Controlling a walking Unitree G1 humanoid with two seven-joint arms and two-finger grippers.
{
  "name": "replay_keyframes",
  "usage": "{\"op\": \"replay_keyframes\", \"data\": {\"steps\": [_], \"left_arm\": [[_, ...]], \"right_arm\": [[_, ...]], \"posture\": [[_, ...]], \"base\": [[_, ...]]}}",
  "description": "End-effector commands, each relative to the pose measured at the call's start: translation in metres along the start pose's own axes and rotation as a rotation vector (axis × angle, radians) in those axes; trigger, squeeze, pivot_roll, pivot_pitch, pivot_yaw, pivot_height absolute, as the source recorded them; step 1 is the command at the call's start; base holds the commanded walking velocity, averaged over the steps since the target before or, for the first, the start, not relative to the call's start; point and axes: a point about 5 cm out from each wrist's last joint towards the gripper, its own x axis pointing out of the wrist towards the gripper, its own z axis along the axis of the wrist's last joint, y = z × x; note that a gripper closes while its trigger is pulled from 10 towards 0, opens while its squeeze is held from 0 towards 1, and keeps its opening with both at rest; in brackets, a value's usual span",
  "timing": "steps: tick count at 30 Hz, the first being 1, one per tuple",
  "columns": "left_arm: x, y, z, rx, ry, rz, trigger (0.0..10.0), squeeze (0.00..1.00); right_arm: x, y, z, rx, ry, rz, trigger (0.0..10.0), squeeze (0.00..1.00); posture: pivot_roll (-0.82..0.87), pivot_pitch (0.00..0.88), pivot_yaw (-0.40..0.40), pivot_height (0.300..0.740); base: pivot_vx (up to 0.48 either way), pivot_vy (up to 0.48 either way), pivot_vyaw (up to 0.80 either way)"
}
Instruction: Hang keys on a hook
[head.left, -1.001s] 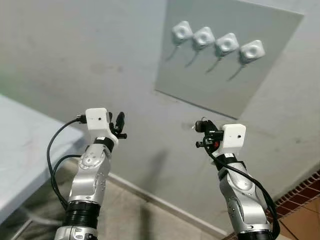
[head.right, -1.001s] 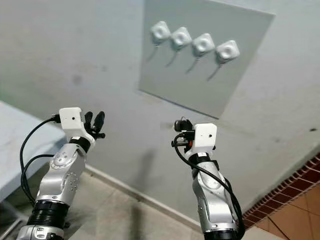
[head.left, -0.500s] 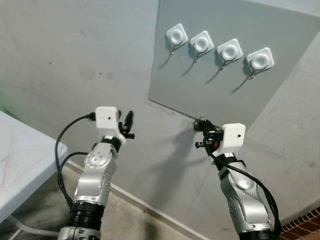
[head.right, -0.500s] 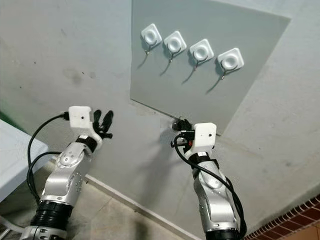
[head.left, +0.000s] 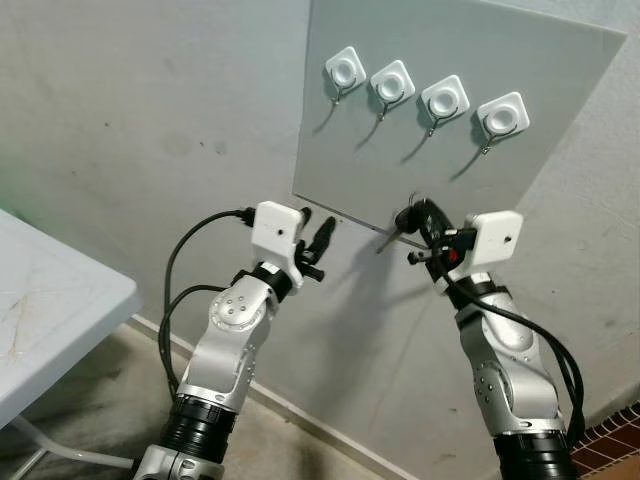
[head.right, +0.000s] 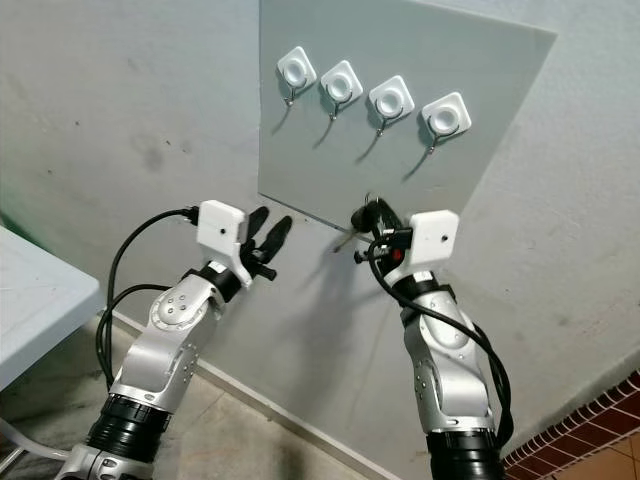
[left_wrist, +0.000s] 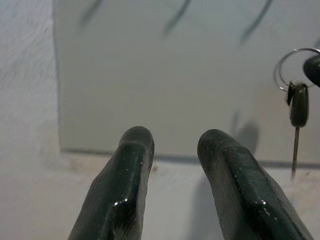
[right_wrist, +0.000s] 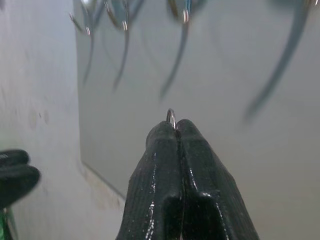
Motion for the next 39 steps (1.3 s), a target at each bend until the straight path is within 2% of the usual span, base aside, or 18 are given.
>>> {"op": "replay_keyframes", "data": {"steps": [1, 6, 11, 18, 23, 39], "left_arm": [[0.005, -0.005, 0.012, 0.011, -0.038, -0.03, 10.0, 0.0], [0.009, -0.007, 0.023, 0.025, -0.077, -0.051, 10.0, 0.0], [0.009, -0.005, 0.028, 0.036, -0.092, -0.057, 10.0, 0.0], [0.009, -0.007, 0.033, 0.055, -0.106, -0.1, 10.0, 0.0], [0.009, -0.01, 0.033, 0.051, -0.104, -0.123, 10.0, 0.0], [0.01, -0.015, 0.032, 0.061, -0.103, -0.154, 10.0, 0.0]], "right_arm": [[0.003, -0.006, 0.013, -0.011, -0.044, -0.012, 10.0, 0.0], [0.005, -0.009, 0.026, 0.009, -0.104, -0.016, 10.0, 0.0], [-0.006, -0.016, 0.034, 0.042, -0.149, -0.023, 10.0, 0.0], [-0.017, -0.026, 0.038, 0.034, -0.173, -0.058, 10.0, 0.0], [-0.022, -0.027, 0.042, 0.03, -0.188, -0.064, 10.0, 0.0], [-0.023, -0.022, 0.05, 0.007, -0.207, -0.018, 10.0, 0.0]], "posture": [[0.11, 0.0, -0.091, 0.74], [0.11, 0.0, -0.091, 0.74], [0.1, 0.0, -0.085, 0.74], [0.09, 0.0, -0.073, 0.74], [0.09, 0.0, -0.063, 0.74], [0.08, 0.0, -0.058, 0.74]], "base": [[0.0, 0.0, 0.0], [0.0, 0.0, 0.0], [0.0, 0.0, 0.0], [0.0, 0.0, 0.0], [0.0, 0.0, 0.0], [0.0, 0.0, 0.0]]}}
